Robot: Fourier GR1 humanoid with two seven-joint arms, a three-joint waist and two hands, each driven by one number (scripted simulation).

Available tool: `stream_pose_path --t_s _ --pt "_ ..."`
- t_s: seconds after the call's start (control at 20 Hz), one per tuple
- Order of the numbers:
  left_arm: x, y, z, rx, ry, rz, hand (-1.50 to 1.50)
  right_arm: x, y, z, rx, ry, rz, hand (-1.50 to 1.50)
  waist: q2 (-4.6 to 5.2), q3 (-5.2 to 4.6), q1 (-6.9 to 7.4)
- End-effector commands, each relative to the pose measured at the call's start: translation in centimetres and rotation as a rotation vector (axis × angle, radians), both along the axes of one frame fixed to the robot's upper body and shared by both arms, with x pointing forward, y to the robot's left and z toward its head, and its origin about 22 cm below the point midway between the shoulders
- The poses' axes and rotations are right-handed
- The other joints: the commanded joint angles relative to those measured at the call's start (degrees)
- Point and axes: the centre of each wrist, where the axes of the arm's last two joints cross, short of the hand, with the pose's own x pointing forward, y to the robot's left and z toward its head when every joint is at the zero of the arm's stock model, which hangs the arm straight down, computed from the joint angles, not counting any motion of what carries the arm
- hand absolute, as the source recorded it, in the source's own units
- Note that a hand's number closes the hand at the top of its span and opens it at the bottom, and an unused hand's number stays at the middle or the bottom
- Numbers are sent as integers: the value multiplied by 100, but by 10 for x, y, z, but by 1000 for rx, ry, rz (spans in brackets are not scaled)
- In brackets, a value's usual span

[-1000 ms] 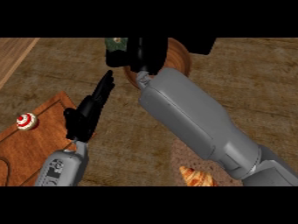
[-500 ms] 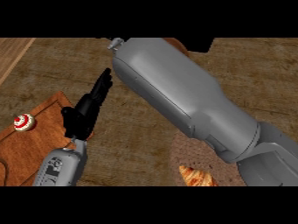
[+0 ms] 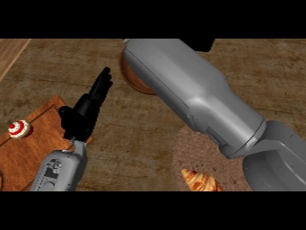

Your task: Pick the squash from the placemat and place it in the bowl

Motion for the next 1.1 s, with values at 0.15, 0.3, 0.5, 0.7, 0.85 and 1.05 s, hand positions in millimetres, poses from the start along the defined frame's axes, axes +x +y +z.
stream_pose_path --t_s 0.15,0.3,0.5,0.7,0.85,1.05 --pt "-4 6 -3 -13 -4 26 0 16 -26 -44 35 73 -163 150 11 18 -152" --pt "-10 14 -9 10 7 37 0 17 -34 -62 -9 111 -183 150 -5 20 -140" --pt "1 13 6 1 -12 57 0 19 -51 -94 33 152 -181 150 -7 30 -267" --pt "-9 10 -7 -7 1 50 0 20 -53 -90 203 222 -173 150 -2 36 -252" --pt "-3 12 -12 7 -12 55 0 13 -67 -126 252 268 -105 -150 20 38 -324" --pt "-12 7 -5 5 -3 41 0 4 -72 -146 313 232 9 -150 -2 46 -275"
